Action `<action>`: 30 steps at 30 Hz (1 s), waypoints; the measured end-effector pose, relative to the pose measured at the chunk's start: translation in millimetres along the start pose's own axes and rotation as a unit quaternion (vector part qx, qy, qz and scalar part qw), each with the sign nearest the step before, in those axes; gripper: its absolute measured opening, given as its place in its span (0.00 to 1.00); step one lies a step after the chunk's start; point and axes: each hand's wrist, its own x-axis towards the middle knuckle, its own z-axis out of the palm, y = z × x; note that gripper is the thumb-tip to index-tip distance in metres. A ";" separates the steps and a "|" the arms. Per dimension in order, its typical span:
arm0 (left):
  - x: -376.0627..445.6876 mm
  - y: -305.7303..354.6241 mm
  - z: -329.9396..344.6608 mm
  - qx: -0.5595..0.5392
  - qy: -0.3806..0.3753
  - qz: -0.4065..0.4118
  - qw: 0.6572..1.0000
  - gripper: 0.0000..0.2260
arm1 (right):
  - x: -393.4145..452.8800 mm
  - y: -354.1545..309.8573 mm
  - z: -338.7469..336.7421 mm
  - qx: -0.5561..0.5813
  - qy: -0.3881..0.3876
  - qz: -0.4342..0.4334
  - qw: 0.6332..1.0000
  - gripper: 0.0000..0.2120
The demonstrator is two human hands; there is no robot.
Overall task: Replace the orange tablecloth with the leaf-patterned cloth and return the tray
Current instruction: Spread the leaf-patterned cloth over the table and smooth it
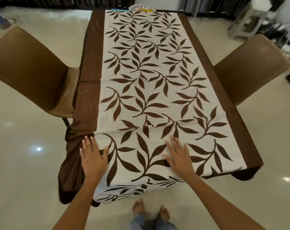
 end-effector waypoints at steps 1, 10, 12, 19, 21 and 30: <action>0.7 -1.6 0.6 0.001 0.004 0.008 1.000 0.35 | -7.7 13.5 -0.9 -0.005 0.004 -0.008 1.000 0.29; -0.8 -0.6 -1.9 -0.037 0.015 0.025 0.999 0.32 | -35.3 81.5 -19.0 0.028 0.051 0.211 0.976 0.34; -16.6 17.3 -7.5 -0.052 0.026 0.051 0.997 0.29 | -26.8 40.9 -16.0 0.032 0.072 0.198 0.977 0.34; -64.1 90.3 18.3 -0.049 -0.085 0.106 0.990 0.28 | -8.5 -56.4 20.1 0.035 0.039 -0.018 0.998 0.27; -62.4 82.9 20.1 -0.030 -0.069 0.113 0.991 0.28 | -10.7 -32.2 14.8 0.023 0.036 -0.027 0.999 0.28; -60.4 76.9 22.1 -0.027 -0.090 0.117 0.989 0.30 | -49.6 145.8 -22.3 0.037 0.037 0.069 0.996 0.28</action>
